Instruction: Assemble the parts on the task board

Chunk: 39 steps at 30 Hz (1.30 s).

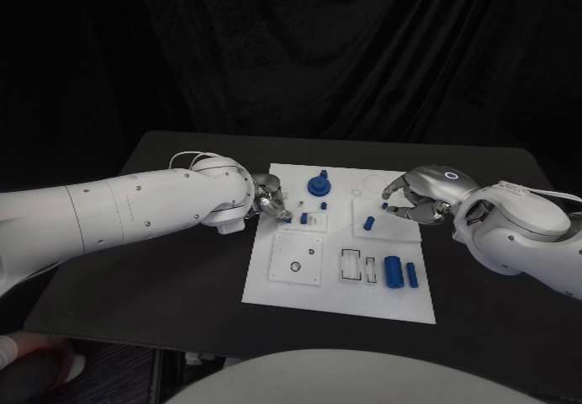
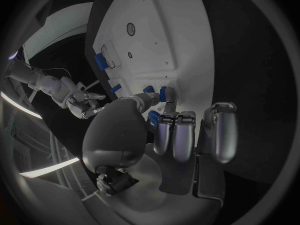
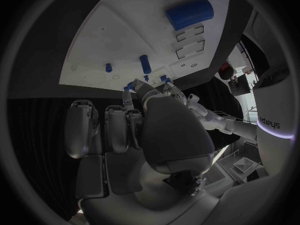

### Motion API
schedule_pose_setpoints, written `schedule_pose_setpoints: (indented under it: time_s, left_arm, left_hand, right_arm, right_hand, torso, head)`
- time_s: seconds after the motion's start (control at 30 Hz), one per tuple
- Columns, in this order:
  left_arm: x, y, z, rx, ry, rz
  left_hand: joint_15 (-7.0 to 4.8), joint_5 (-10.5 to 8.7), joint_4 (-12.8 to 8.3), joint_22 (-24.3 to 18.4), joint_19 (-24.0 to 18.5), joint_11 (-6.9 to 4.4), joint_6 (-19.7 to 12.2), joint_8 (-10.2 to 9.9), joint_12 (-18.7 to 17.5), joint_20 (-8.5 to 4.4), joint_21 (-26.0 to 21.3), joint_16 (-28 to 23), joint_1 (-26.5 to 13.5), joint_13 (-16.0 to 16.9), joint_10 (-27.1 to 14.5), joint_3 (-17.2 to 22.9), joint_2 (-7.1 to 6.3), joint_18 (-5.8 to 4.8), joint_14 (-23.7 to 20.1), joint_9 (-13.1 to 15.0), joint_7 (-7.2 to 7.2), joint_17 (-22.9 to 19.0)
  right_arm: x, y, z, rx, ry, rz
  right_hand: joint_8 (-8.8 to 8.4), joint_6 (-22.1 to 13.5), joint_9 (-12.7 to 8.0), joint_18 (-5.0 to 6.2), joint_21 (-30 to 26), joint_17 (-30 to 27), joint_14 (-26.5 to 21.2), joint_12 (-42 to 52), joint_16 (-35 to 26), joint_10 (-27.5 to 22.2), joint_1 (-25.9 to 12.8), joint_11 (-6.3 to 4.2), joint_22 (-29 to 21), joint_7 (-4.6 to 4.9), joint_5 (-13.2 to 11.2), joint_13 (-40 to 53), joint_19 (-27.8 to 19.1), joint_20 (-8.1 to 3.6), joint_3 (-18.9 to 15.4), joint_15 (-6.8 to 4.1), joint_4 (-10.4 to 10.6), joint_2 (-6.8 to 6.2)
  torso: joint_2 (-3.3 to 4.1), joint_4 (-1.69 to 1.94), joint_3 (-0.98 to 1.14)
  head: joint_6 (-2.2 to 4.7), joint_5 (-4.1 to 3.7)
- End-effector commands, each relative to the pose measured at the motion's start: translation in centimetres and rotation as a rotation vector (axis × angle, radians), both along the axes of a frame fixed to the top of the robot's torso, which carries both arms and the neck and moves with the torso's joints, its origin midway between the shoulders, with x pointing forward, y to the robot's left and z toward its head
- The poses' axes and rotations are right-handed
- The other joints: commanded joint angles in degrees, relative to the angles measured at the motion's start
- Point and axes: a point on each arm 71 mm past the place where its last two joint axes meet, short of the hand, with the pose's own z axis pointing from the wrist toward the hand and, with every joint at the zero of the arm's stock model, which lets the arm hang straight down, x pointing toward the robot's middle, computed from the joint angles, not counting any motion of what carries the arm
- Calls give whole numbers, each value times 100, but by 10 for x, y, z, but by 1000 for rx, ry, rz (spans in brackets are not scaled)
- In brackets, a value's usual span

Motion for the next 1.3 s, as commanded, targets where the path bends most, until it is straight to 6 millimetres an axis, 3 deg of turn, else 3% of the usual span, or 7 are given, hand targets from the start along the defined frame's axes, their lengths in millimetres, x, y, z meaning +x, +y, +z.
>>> schedule_pose_setpoints:
  time_s: [0.03,1.3]
  left_arm:
    - [-2,-1,-4,2,15,-6]
    - [0,-1,-7,-33,-16,2]
  left_hand:
    - [-29,21,-192,1154,52,-39,81,14,-3,-47,-32,15,-15,1496,596,203,28,54,605,6,-84,1509]
    - [-34,67,-243,1150,46,-46,89,12,-3,-51,-46,15,-10,1496,596,243,55,57,605,9,-89,1509]
  right_arm:
    - [0,-1,-1,-6,3,-15]
    - [0,-2,-2,6,15,-23]
  right_hand:
    - [-22,34,-5,48,-38,27,295,-26,-31,-51,42,1,1081,3,34,685,51,-7,23,2,-1,-22]
    - [-21,36,-10,50,-49,24,294,-29,-33,-52,47,2,1078,4,37,682,47,-7,31,2,-7,-25]
  torso:
    - [2,-5,0]
    - [4,-1,-1]
  head:
    - [0,7]
    - [0,11]
